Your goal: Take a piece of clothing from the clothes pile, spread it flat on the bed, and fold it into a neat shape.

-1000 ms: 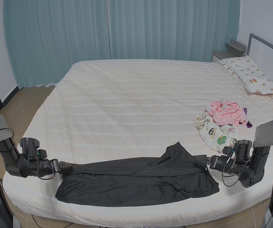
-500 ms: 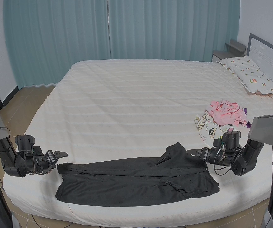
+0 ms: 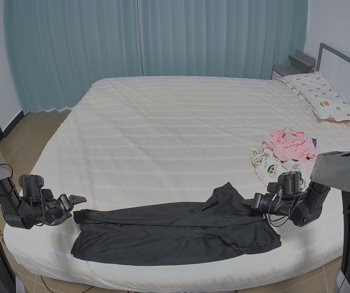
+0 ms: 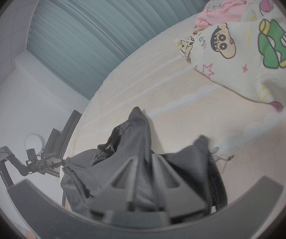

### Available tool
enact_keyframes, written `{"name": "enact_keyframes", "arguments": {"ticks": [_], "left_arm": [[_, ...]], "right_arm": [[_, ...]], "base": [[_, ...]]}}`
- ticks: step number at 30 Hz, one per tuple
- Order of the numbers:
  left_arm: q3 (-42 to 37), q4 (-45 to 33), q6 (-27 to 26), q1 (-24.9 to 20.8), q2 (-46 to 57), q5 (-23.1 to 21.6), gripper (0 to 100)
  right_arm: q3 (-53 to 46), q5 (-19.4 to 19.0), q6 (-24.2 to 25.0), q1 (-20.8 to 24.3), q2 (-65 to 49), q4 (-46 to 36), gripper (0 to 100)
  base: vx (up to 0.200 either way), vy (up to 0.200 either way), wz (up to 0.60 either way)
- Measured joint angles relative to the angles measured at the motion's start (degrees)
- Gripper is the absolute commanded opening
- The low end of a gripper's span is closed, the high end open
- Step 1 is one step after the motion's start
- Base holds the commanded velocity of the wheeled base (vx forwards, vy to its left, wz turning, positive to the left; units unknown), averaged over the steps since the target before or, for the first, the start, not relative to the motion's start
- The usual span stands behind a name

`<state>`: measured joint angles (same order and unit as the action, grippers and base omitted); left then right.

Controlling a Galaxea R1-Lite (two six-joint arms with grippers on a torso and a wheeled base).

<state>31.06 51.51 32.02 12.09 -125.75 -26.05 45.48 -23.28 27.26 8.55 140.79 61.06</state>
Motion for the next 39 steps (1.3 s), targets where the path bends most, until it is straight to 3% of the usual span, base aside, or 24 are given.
{"name": "enact_keyframes", "arguments": {"ticks": [17,28,36,37,39], "left_arm": [[-0.99,0.02,-0.48,0.00,-0.13,0.00,100],[-2.27,3.15,-0.50,0.02,-0.22,0.00,100],[-3.32,4.50,-0.44,0.00,-0.24,0.00,100],[-3.39,4.61,-0.44,-0.02,-0.27,-0.02,100],[-3.54,4.63,-0.41,-0.05,-0.27,-0.02,100]], "right_arm": [[-12.28,-2.30,-0.60,-2.96,-8.77,3.15,0],[-21.85,-3.89,-0.74,-3.12,-10.93,9.56,0],[-21.87,-2.55,-0.33,-3.56,-8.84,17.43,0],[-21.64,-2.36,-0.27,-3.69,-8.07,18.69,100],[-20.96,-2.06,-0.13,-3.93,-6.69,20.26,100]], "base": [[0.000,0.000,0.00],[0.000,0.000,0.00],[0.000,0.000,0.00],[0.000,0.000,0.00],[0.000,0.000,0.00]]}}
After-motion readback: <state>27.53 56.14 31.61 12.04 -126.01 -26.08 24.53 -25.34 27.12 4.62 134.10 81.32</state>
